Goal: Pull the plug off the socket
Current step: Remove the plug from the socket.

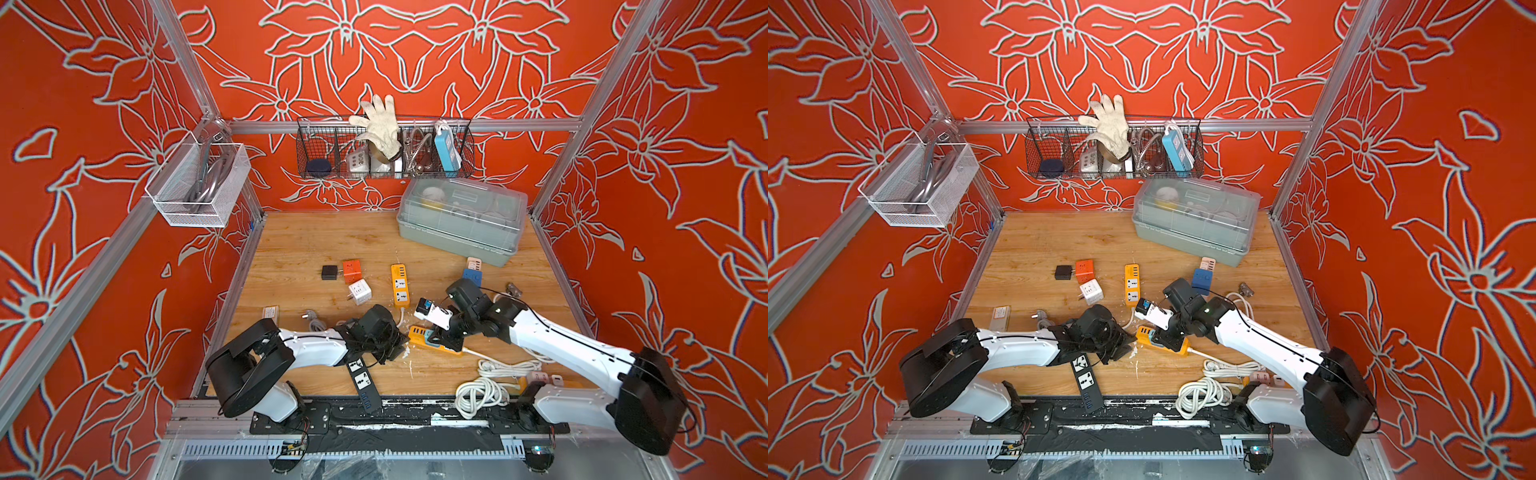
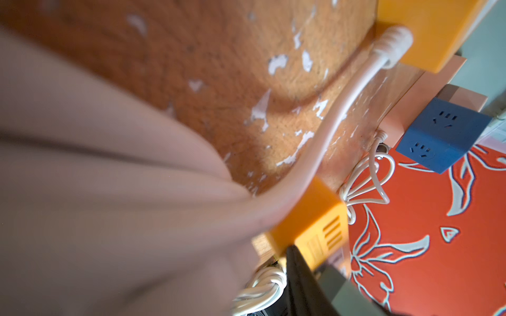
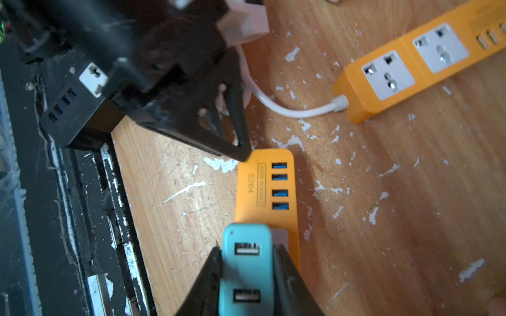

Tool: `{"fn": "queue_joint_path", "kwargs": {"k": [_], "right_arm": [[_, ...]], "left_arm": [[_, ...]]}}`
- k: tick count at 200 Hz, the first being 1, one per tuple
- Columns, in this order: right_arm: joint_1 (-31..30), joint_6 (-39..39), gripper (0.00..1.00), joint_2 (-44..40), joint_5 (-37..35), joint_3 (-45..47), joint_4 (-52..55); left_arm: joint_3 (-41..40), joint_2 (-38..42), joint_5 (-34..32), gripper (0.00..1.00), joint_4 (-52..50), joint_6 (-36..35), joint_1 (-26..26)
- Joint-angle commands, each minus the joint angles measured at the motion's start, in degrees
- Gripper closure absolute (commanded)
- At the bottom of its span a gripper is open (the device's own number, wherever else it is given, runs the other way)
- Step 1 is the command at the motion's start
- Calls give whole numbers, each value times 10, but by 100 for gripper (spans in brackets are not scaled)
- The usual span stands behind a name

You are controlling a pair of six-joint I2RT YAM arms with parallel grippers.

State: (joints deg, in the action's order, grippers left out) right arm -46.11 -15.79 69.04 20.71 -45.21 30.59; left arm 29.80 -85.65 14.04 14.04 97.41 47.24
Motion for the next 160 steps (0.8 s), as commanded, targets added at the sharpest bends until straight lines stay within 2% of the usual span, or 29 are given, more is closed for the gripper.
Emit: {"fn": "queue_joint_path", "kwargs": {"k": [1, 18, 41, 53, 82, 98, 134, 160], "right_arm": [[-25, 16, 79, -13, -27, 0, -30], [-26, 27, 79, 11, -53, -14, -27], [-26, 35, 79, 52, -50, -35, -4], [-25, 42, 79, 67, -35, -36, -5], [-20, 71, 79, 94, -22, -58, 13], [-19, 91, 79, 107, -27, -67, 21], [-20, 175, 81, 135, -33, -75, 23], [-24, 203, 82, 125, -38, -69, 11]], "left_arm": [[-31, -35, -17, 65, -119, 18, -6], [-30, -40, -13, 64, -65, 6, -7], [-20, -33, -5, 60, -11, -28, -7], [-4, -32, 9, 56, -6, -54, -9], [27, -41, 52, 57, -3, -94, -9], [24, -42, 57, 58, -4, -84, -5], [-16, -42, 43, 62, 47, -12, 2], [-25, -45, 18, 66, 9, 14, 2]]}}
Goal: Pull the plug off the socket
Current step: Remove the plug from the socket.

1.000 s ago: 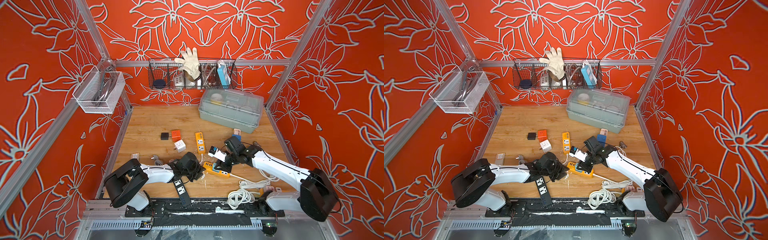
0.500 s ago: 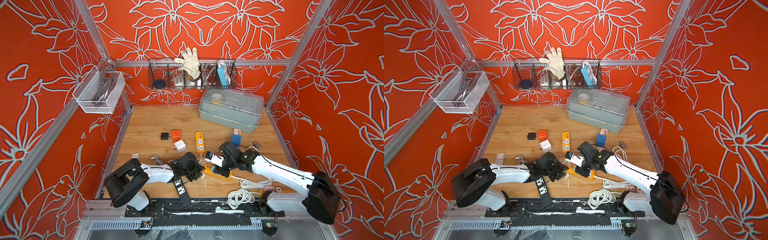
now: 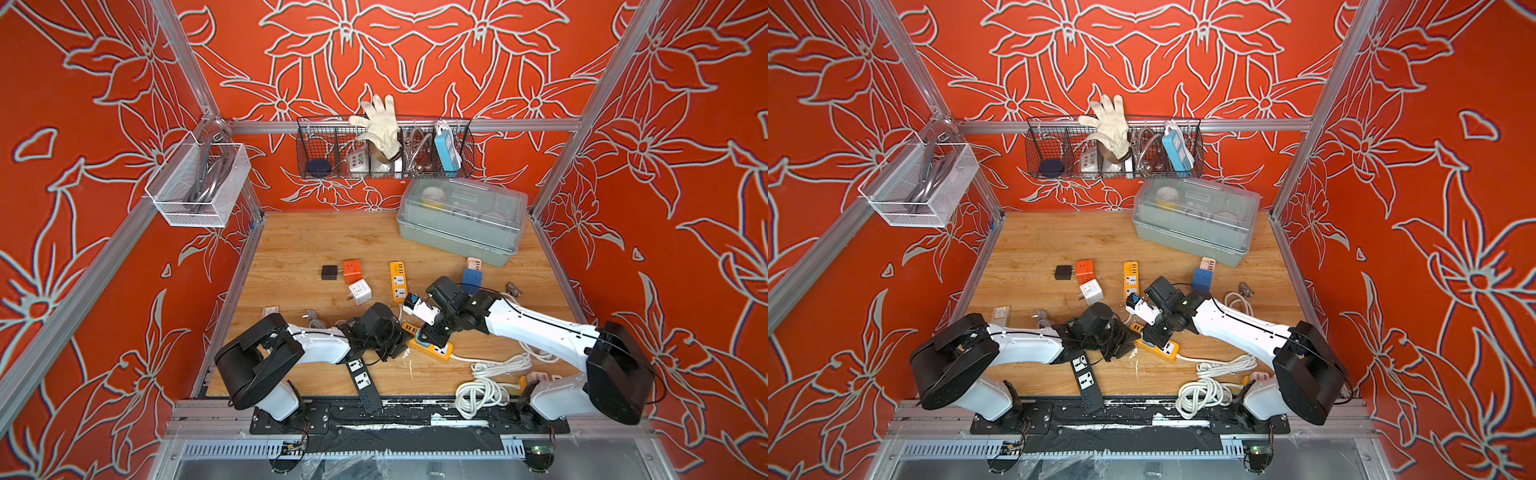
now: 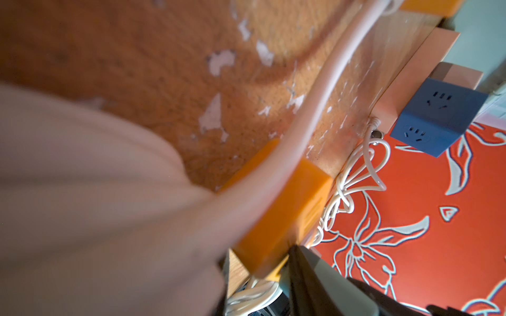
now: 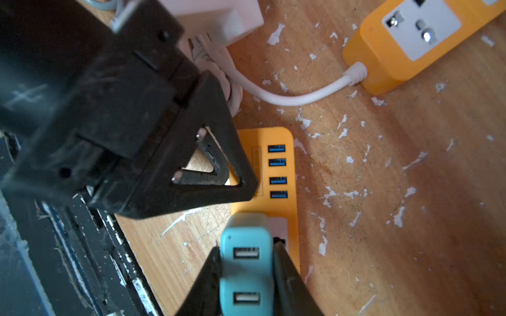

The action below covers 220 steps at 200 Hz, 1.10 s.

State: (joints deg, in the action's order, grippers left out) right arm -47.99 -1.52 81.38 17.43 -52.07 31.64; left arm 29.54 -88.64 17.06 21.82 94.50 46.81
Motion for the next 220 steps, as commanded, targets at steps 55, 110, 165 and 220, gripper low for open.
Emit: {"fn": "queue_joint_path", "kwargs": {"k": [55, 110, 165, 220], "right_arm": [[-29, 86, 82, -123, -119, 26, -54], [-50, 144, 83, -122, -157, 40, -75], [101, 263, 83, -247, -57, 80, -106], [144, 540, 82, -237, 136, 179, -401]], "left_arm": [[-31, -49, -5, 67, -195, 91, 7], [-19, -57, -3, 68, -239, 76, -2], [103, 43, -11, 57, -278, -204, -27], [182, 276, -187, 27, -505, -477, -29]]}}
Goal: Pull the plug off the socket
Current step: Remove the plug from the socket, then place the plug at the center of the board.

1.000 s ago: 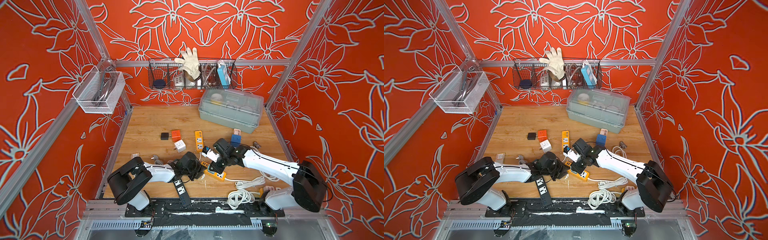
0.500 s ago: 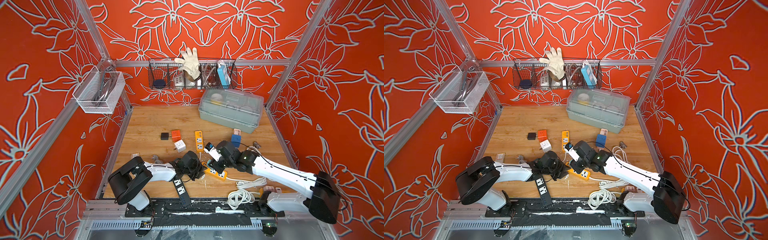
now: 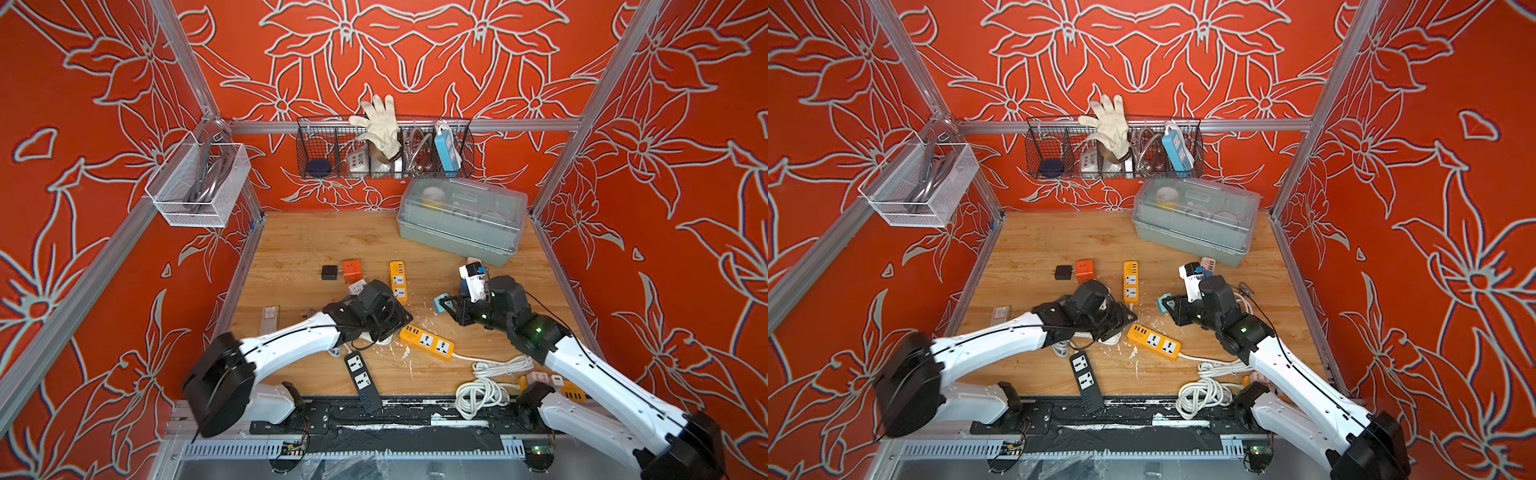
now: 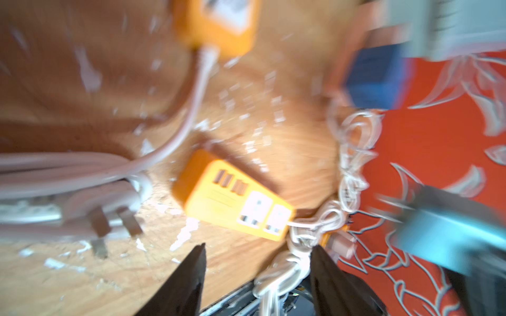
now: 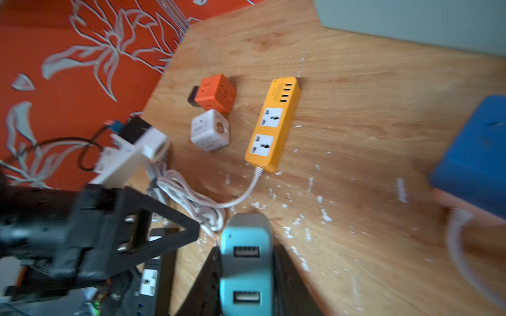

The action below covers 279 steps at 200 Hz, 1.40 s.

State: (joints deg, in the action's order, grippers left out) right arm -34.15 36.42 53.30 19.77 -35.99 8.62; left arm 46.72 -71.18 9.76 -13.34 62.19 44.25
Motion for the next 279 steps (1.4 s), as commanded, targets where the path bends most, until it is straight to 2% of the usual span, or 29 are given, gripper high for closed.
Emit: {"fn": "queue_joint_path", "kwargs": {"k": [1, 17, 34, 51, 70, 123, 196, 244, 260, 279], "right_arm": [[6, 166, 82, 47, 115, 18, -177], [5, 232, 82, 115, 163, 11, -257], [-1, 269, 82, 187, 196, -17, -311], [-16, 272, 82, 248, 202, -58, -310], [-41, 263, 80, 310, 192, -111, -292], [-110, 250, 79, 501, 181, -289, -249], [-175, 157, 75, 711, 129, -599, 9], [-211, 99, 72, 842, 63, -819, 202], [-219, 81, 69, 880, 50, -888, 255], [-220, 61, 61, 911, 42, -961, 311]], "left_arm": [[10, 106, -120, 26, -158, -156, -4], [3, 203, -184, 15, -211, -191, -11], [-12, 303, -223, 2, -233, -219, -22], [-23, 384, -245, 2, -244, -235, -32], [-21, 435, -262, 2, -271, -228, -35], [-31, 479, -255, 2, -322, -176, -35], [-29, 530, -264, 2, -362, -172, -35], [-24, 542, -266, 2, -367, -174, -34], [-19, 540, -263, 2, -367, -175, -35], [-15, 540, -259, 2, -367, -175, -34]]}}
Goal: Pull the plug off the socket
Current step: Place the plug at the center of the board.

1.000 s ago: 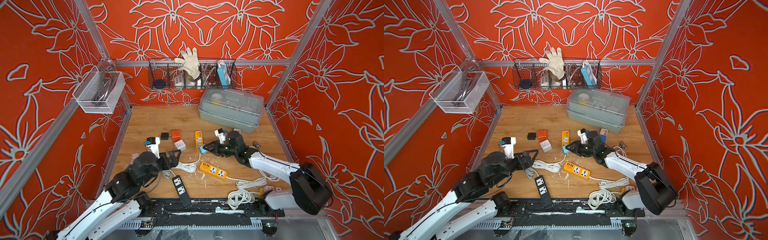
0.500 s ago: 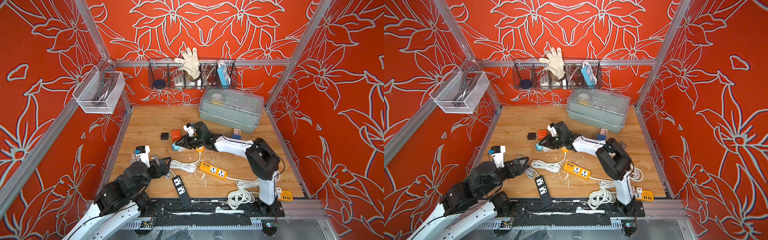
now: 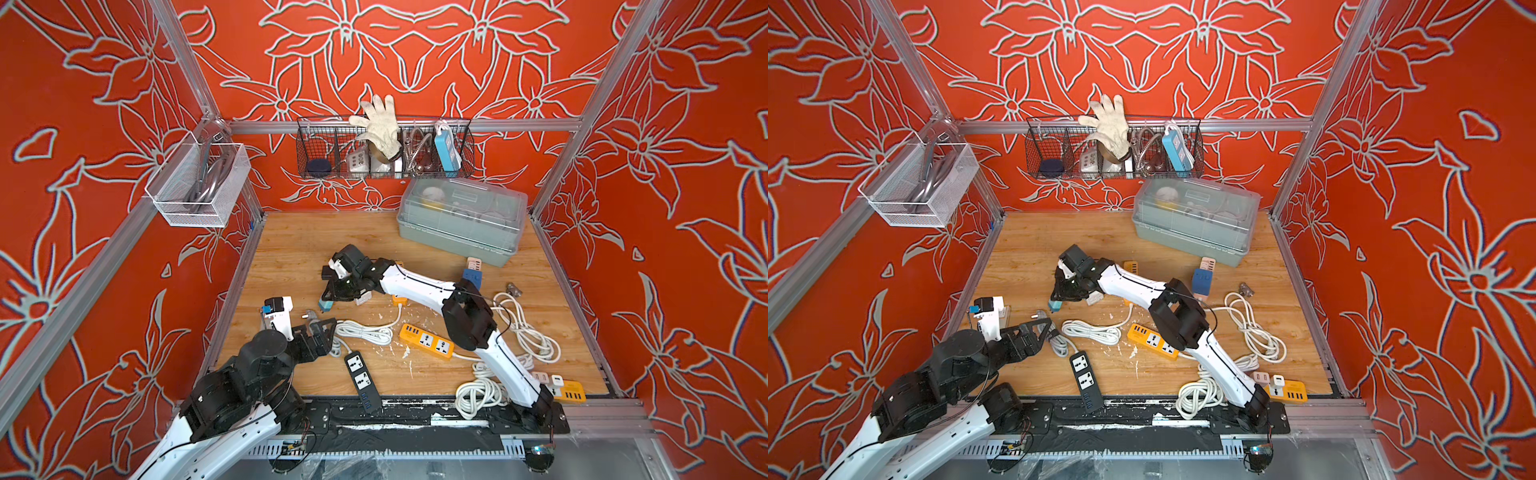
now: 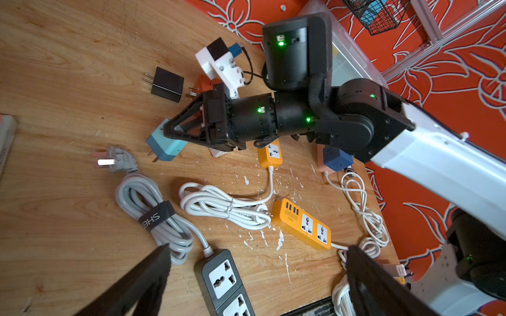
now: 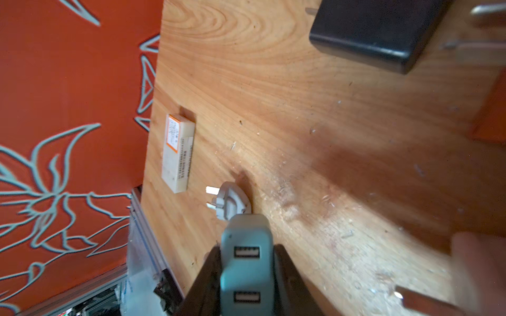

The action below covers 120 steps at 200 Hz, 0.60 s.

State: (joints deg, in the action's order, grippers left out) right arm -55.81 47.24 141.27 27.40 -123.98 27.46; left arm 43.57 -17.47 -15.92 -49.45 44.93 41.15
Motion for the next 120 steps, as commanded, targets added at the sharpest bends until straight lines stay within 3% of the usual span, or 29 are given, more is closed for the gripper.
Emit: {"fn": "queue_joint_path", "kwargs": {"k": [1, 29, 47, 61, 70, 88, 120], "right_arm": [[-4, -49, 60, 32, -35, -85, 125], [-2, -124, 45, 27, -67, -166, 204], [3, -188, 43, -9, -85, -198, 256], [3, -247, 43, -71, -117, -165, 281], [3, -279, 35, -132, -135, -98, 274], [5, -305, 33, -293, -171, 121, 197], [39, -253, 34, -572, -199, 488, 65]], "left_arm": [[17, 2, -2, 1, -5, -2, -3], [15, 6, 9, 2, 9, 3, -4], [5, 7, 27, 2, 39, 8, -4], [-6, 6, 50, 2, 78, 11, -4], [-17, 4, 70, 2, 110, 13, -4], [-44, -12, 122, 2, 180, 21, -4], [-80, -87, 214, 3, 288, 60, -3]]}}
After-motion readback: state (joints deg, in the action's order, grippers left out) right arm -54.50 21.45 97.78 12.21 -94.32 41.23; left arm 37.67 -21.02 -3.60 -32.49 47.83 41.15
